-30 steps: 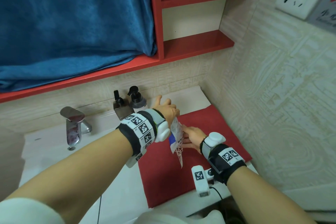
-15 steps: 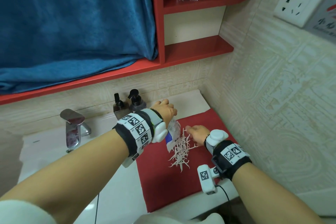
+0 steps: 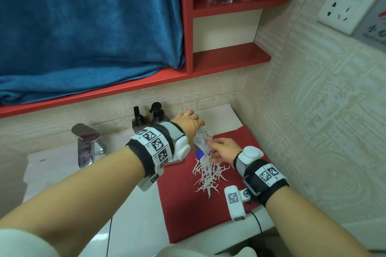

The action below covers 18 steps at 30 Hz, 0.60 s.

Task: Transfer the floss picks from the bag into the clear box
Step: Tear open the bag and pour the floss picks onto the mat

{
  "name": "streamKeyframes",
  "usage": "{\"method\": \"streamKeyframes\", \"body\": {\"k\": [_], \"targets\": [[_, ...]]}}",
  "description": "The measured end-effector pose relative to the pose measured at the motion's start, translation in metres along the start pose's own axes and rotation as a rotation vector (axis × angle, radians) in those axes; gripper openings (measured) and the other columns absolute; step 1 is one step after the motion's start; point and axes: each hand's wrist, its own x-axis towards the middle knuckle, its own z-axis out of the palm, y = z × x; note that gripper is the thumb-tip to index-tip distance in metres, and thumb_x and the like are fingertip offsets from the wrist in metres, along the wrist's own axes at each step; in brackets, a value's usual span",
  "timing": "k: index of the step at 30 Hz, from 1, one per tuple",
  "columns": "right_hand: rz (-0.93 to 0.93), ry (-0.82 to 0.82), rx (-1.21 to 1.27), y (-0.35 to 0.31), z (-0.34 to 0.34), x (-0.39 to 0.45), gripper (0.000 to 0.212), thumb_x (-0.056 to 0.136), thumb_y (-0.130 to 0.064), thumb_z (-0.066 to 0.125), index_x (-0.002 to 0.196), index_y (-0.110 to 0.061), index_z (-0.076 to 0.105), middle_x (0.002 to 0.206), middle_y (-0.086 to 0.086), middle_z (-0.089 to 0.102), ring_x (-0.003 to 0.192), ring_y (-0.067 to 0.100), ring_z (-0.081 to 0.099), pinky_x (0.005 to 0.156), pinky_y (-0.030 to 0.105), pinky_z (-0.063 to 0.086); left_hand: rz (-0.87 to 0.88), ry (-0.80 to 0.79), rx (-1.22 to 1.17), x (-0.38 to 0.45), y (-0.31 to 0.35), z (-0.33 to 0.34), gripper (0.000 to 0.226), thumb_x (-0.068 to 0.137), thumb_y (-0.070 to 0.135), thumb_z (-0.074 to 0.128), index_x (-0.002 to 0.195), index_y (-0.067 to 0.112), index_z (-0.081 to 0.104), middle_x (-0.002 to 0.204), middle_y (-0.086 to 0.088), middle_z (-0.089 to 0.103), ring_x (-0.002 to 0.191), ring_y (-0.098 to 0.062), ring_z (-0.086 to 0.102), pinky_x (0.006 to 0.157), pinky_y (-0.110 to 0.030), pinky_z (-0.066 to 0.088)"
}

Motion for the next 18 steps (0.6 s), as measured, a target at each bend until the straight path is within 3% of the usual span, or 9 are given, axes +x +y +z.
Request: {"method": "streamKeyframes", "body": {"k": [2,8,13,18], "targets": [[-0.006,0.012,0.081,0.000,0.000,0.000,0.010,0.091,-0.019,0.068,0.095,-0.011,0.064,0.094,0.015,0.066,0.073,0.020,0.063,0.077,0.039,0.059,0.002,-0.017,-0.013,-0.004,-0.003,0.003,0.093,0.066,0.051,0.077,0.143,0.023,0.032,0.133,0.000,0.042,0.127,-0.024,0.030,0.104,-0.040,0.036],[0.045,0.073,0.277,0.005,-0.005,0.011,0.025,0.090,-0.006,0.065,0.115,-0.004,0.062,0.100,0.015,0.073,0.087,0.026,0.072,0.075,0.042,0.060,0.020,-0.022,-0.124,-0.013,-0.012,0.020,0.093,0.068,0.039,0.078,0.144,0.023,0.027,0.138,-0.003,0.039,0.129,-0.024,0.030,0.104,-0.041,0.035],[0.005,0.116,0.194,-0.008,0.002,0.016,0.025,0.090,0.001,0.063,0.115,-0.001,0.060,0.090,0.014,0.071,0.076,0.024,0.071,0.069,0.037,0.061,-0.002,-0.046,-0.238,-0.021,-0.025,0.027,0.101,0.062,0.041,0.082,0.145,0.025,0.025,0.136,-0.003,0.039,0.127,-0.023,0.031,0.100,-0.043,0.039],[-0.004,0.102,0.162,-0.013,0.001,0.011,0.012,0.094,-0.004,0.060,0.101,-0.013,0.062,0.091,0.010,0.072,0.078,0.021,0.071,0.063,0.035,0.061,-0.019,0.015,-0.264,-0.025,-0.030,0.020,0.106,0.060,0.051,0.081,0.145,0.024,0.025,0.137,-0.002,0.038,0.129,-0.022,0.031,0.102,-0.042,0.040]]}}
